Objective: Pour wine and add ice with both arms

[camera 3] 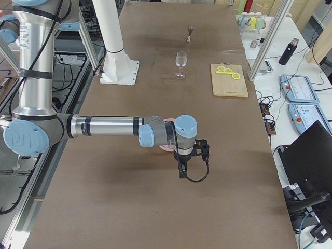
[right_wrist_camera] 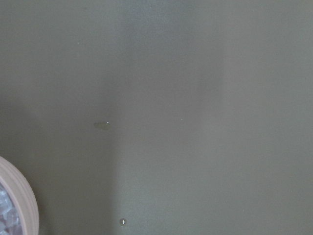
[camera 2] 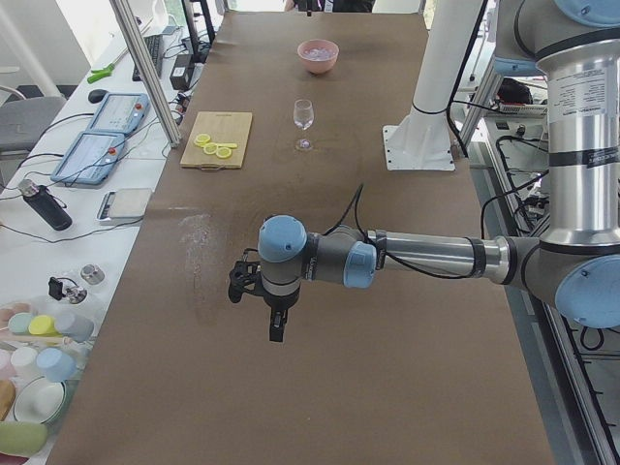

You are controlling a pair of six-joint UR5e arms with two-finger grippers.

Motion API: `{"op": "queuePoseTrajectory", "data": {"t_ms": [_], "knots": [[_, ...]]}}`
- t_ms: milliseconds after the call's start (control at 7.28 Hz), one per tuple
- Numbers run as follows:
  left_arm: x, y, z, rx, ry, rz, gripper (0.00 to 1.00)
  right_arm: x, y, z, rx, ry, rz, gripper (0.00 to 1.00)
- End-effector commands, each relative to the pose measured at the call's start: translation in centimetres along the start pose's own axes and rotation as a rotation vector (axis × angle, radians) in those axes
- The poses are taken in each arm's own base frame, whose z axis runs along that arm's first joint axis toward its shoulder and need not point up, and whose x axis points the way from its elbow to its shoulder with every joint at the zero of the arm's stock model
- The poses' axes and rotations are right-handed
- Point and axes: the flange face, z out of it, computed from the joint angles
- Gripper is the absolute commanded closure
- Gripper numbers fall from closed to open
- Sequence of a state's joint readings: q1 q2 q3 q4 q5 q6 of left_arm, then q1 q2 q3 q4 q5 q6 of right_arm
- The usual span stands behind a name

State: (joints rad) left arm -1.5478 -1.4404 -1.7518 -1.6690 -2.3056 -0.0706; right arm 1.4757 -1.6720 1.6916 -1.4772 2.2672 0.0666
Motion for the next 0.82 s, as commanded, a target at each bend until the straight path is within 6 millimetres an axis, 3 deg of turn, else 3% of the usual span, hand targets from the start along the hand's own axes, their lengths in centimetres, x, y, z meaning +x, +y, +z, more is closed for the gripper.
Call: {"op": "queuePoseTrajectory", "data": {"t_ms": [0,412,687], "knots": [[0.1,0.0,-0.1,0.001,0.0,0.001,0.01,0.0,0.0,0.0,0.0,0.0,-0.001,0.0],[0.4,-0.1,-0.2,0.003,0.004,0.012,0.01,0.3,0.5,0.3,-0.007,0.0,0.005,0.0],[0.3,-0.6,-0.1,0.005,-0.001,0.01,0.01,-0.8,0.2,-1.1,0.02,-0.001,-0.025,0.0]]}}
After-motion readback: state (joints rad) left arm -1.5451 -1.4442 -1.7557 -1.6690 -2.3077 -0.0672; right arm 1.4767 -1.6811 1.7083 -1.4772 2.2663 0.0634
